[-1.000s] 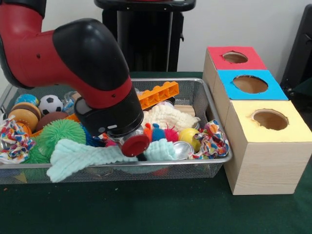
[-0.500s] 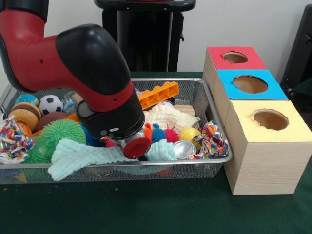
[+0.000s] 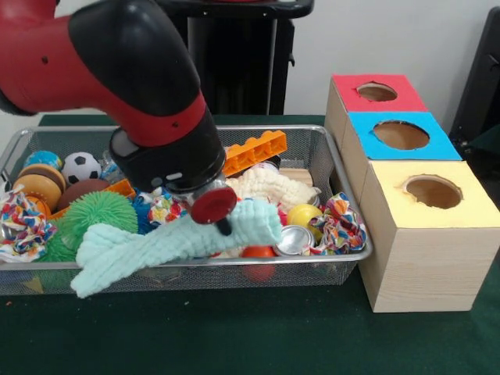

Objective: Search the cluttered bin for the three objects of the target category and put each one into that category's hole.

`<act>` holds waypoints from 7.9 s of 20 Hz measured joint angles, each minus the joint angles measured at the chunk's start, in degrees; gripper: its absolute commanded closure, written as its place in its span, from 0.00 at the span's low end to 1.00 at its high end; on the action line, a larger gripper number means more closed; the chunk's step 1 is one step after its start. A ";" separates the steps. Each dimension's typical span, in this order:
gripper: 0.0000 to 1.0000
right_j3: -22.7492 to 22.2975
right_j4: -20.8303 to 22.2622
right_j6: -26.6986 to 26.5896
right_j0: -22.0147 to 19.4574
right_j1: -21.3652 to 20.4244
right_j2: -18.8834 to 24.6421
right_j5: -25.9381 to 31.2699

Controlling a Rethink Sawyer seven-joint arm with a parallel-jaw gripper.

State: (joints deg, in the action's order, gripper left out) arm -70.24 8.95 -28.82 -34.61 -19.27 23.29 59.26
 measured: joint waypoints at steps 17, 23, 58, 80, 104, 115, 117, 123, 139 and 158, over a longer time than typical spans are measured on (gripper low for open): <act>1.00 2.78 0.02 0.00 0.09 -6.62 -0.02 12.25; 1.00 4.08 0.07 0.00 0.11 -7.30 -0.02 14.14; 1.00 -0.52 6.00 0.00 -3.43 -29.36 0.04 33.27; 1.00 -12.53 5.84 0.00 -6.75 -32.97 1.18 18.96; 1.00 -20.07 5.73 0.00 -9.14 -31.19 4.52 8.75; 1.00 -23.92 5.73 0.00 -8.20 -31.20 4.52 3.04; 1.00 -24.35 5.73 0.00 -8.02 -31.20 4.52 2.64; 1.00 -24.95 5.90 0.00 -6.73 -31.21 4.50 1.24; 1.00 -26.81 6.26 0.00 -2.23 -31.03 4.34 -3.77; 1.00 -27.61 5.54 0.00 -5.87 -30.18 4.33 -3.50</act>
State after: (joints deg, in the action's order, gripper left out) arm -97.85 14.49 -28.82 -40.48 -49.45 27.62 55.76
